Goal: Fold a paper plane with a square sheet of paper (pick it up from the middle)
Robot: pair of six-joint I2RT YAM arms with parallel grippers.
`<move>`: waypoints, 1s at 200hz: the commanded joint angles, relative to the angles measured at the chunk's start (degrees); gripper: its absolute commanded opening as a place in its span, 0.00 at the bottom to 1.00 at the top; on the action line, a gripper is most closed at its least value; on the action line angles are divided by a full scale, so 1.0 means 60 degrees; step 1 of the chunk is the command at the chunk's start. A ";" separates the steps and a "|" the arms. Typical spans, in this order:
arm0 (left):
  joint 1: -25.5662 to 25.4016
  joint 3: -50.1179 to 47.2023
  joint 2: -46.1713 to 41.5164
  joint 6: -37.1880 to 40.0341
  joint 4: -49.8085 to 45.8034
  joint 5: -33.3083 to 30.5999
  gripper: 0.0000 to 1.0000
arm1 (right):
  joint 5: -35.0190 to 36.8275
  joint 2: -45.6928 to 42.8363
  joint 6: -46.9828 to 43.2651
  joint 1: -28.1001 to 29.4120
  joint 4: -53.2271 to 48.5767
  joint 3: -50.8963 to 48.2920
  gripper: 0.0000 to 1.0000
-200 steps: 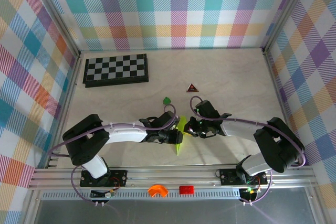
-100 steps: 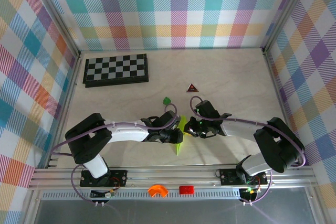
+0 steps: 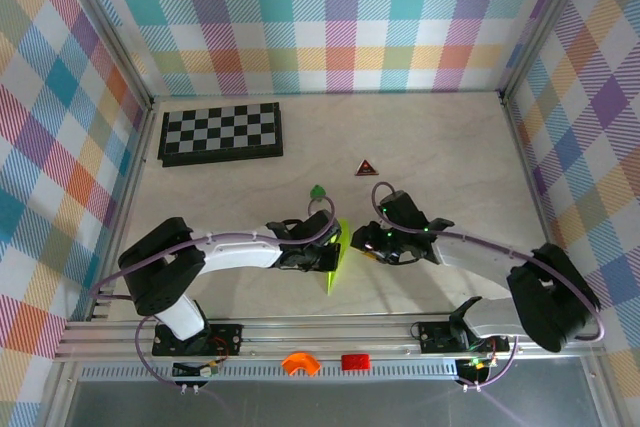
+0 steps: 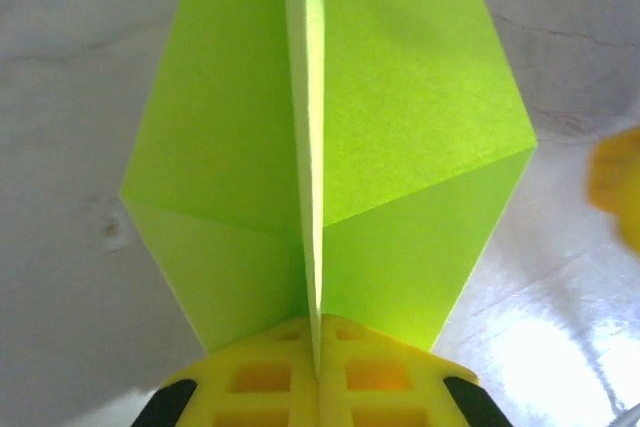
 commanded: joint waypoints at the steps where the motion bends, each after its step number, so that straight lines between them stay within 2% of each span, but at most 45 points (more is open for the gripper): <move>1: -0.0100 0.0468 -0.0354 0.0160 -0.1930 -0.1022 0.05 | 0.0441 -0.0589 -0.0036 -0.0226 -0.0692 -0.0377 0.44; 38: -0.0114 0.1078 0.0010 0.0264 -0.2914 -0.1436 0.06 | 0.0485 -0.1310 0.0181 -0.0489 -0.0679 -0.0973 0.46; 91: -0.0122 0.1431 0.0427 0.0228 -0.3131 -0.1522 0.07 | 0.0566 -0.1893 0.0326 -0.0563 -0.0717 -0.1404 0.47; 153: -0.0136 0.1442 0.0763 0.0001 -0.3133 -0.1496 0.07 | 0.0517 -0.1964 0.0292 -0.0680 -0.0665 -0.1496 0.48; 200: -0.0153 0.1493 0.0902 -0.0044 -0.3198 -0.1546 0.14 | 0.0456 -0.1847 0.0267 -0.0714 -0.0600 -0.1511 0.48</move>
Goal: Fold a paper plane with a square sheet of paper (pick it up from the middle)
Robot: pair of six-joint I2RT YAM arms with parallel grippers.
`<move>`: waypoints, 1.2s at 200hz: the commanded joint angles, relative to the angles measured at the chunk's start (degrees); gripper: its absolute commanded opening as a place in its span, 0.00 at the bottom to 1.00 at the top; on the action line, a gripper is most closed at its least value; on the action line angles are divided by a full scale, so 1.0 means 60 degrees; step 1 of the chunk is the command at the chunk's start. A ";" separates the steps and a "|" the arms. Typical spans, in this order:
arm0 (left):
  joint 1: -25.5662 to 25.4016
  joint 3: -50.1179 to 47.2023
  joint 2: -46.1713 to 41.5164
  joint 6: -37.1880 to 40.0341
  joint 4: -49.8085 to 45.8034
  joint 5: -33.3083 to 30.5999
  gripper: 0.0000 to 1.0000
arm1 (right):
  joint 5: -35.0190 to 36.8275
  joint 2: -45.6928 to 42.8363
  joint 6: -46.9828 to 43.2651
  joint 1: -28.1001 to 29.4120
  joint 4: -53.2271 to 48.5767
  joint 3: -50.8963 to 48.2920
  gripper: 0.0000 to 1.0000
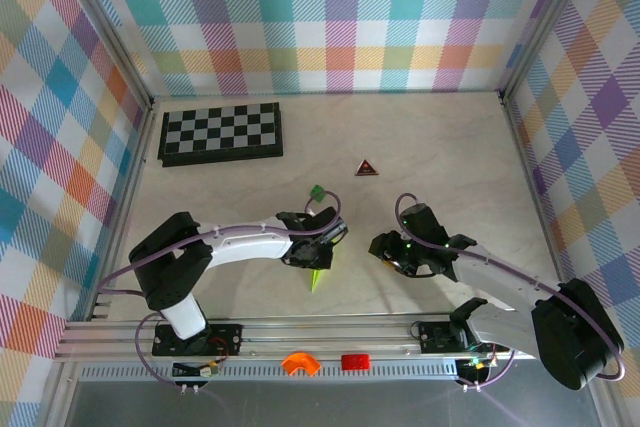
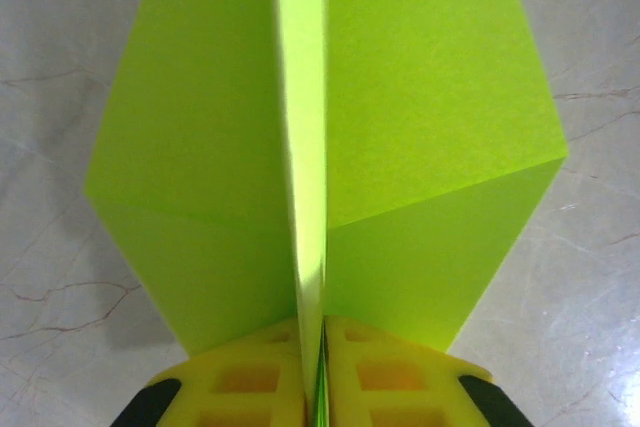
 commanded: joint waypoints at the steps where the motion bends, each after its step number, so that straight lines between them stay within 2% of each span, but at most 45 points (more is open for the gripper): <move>1: -0.0123 0.0213 0.0198 -0.0077 -0.0452 -0.0195 0.14 | -0.0032 0.0012 0.0014 -0.0089 -0.0075 -0.0105 0.48; 81: -0.0128 0.0055 0.0260 -0.0172 -0.0406 -0.0395 0.19 | -0.0096 0.0115 0.0038 -0.0108 0.0041 -0.0142 0.48; 115: -0.0238 -0.0171 0.0336 -0.0361 -0.0425 -0.0645 0.27 | -0.0142 0.0188 0.0030 -0.0108 0.0107 -0.0157 0.48; 191: -0.0932 -0.0226 0.0751 -0.1742 -0.0866 -0.1639 0.45 | -0.0394 0.0392 -0.0337 -0.0232 0.0144 -0.0043 0.49; 240: -0.1140 -0.0403 0.0489 -0.2728 -0.0632 -0.1886 0.47 | -0.0908 0.0454 -0.0970 -0.0725 -0.0020 0.0041 0.49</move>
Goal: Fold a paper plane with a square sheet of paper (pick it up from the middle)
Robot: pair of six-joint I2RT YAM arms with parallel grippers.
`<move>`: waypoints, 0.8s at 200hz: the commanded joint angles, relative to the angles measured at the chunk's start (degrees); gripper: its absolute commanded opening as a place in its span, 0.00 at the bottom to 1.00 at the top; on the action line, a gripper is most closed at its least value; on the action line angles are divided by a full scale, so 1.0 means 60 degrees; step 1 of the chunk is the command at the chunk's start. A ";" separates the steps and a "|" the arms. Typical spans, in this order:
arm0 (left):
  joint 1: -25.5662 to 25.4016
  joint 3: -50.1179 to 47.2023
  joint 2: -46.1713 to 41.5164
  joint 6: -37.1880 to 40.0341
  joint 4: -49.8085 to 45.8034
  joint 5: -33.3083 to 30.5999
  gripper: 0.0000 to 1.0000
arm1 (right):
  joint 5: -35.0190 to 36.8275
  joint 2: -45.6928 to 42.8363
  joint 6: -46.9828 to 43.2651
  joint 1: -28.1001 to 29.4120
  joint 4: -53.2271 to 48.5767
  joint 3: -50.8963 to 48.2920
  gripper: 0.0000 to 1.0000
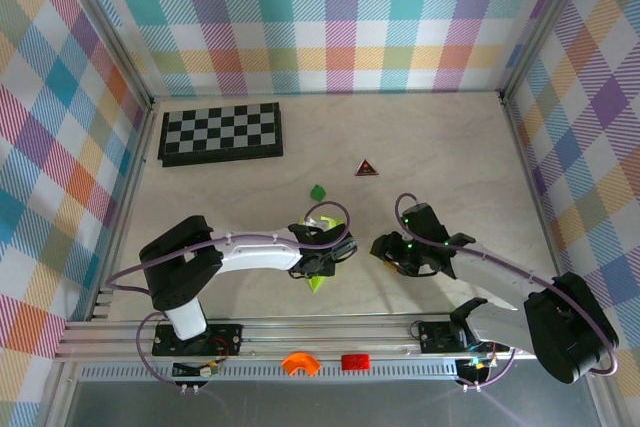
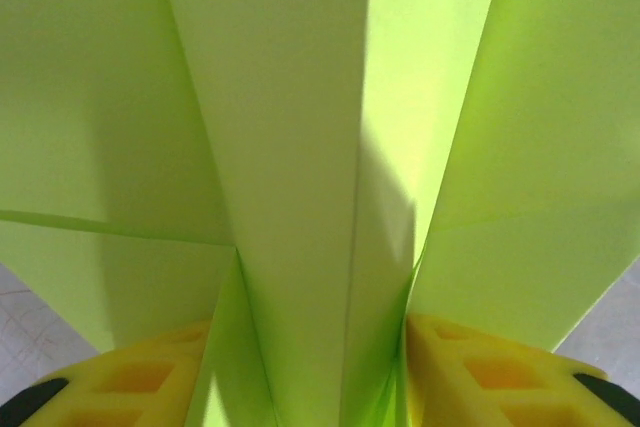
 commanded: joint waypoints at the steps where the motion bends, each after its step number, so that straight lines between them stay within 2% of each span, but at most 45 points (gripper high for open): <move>1: -0.0156 -0.0370 0.0153 -0.0816 -0.0505 -0.0049 0.48 | -0.0458 0.0042 -0.0567 -0.0269 -0.0078 0.0117 0.49; 76: -0.0262 0.0203 -0.0620 -0.1387 -0.0978 -0.0745 0.50 | -0.0909 -0.0221 -0.1099 -0.0911 -0.0521 0.0367 0.49; 160: -0.0335 0.0147 -0.2048 -0.1549 -0.1222 -0.1253 0.52 | -0.0422 -0.0489 -0.1308 -0.1070 -0.1331 0.0805 0.49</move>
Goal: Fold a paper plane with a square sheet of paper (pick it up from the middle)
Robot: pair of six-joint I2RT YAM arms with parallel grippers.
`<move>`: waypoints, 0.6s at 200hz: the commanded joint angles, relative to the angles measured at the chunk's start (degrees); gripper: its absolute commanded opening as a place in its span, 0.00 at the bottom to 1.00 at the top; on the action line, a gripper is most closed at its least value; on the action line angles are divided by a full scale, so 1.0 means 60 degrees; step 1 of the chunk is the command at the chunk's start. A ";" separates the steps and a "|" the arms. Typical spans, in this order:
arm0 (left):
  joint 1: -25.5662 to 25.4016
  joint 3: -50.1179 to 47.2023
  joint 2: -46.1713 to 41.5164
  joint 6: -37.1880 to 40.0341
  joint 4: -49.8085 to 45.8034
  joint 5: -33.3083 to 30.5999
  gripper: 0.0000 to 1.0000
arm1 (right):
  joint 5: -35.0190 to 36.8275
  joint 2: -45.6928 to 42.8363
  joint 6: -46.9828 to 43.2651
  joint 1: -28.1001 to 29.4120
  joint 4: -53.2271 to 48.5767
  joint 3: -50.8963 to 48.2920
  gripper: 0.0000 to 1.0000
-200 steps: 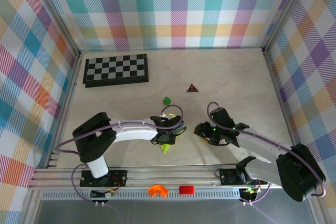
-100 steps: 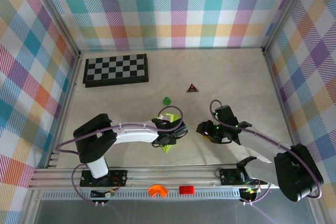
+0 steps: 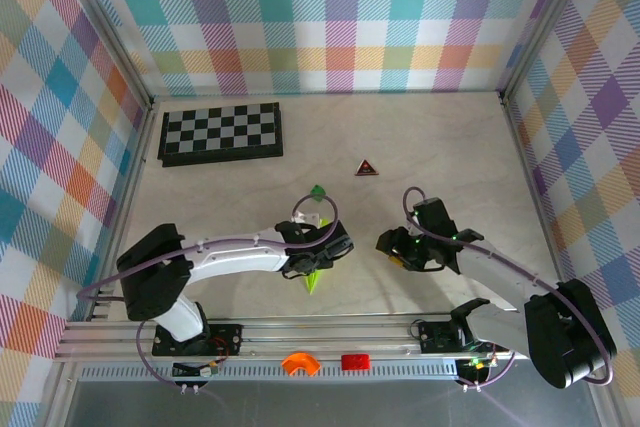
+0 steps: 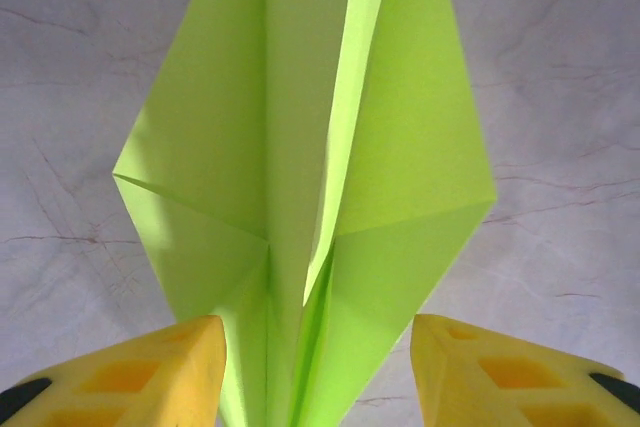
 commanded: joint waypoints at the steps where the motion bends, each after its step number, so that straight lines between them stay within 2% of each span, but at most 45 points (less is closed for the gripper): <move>1: -0.0168 -0.0023 -0.0681 -0.0175 -0.0431 -0.0430 0.52 | 0.0290 -0.0265 -0.0405 -0.0121 -0.0723 0.0545 0.49; 23: -0.0168 -0.0293 -0.1588 0.0132 -0.0510 -0.1128 0.55 | 0.1344 -0.0654 -0.0851 -0.0296 -0.1635 0.1049 0.50; 30: -0.0155 -0.0404 -0.1928 0.0302 -0.0545 -0.1503 0.58 | 0.1914 -0.0817 -0.0954 -0.0345 -0.1935 0.1225 0.57; 44: -0.0058 -0.0717 -0.2605 0.0726 -0.0613 -0.2372 0.67 | 0.3115 -0.1190 -0.1359 -0.0456 -0.2223 0.1463 0.64; 57: 0.0360 -0.1050 -0.3185 0.1377 -0.0541 -0.2999 0.74 | 0.4142 -0.1311 -0.1938 -0.0701 -0.2247 0.1668 0.70; 71: 0.1327 -0.1620 -0.3745 0.2323 -0.0212 -0.3201 0.81 | 0.4897 -0.1040 -0.2609 -0.1311 -0.2373 0.2115 0.74; 82: 0.2352 -0.2037 -0.4191 0.3162 0.0219 -0.3155 0.82 | 0.5656 -0.0615 -0.3264 -0.1712 -0.2328 0.2483 0.76; 103: 0.4126 -0.2679 -0.4989 0.4509 0.1132 -0.3808 0.96 | 0.7696 0.0447 -0.4527 -0.2096 -0.0898 0.2501 0.78; 120: 0.5687 -0.3091 -0.5327 0.5706 0.2420 -0.3416 1.00 | 0.7882 0.1325 -0.5679 -0.2455 0.0390 0.2534 0.78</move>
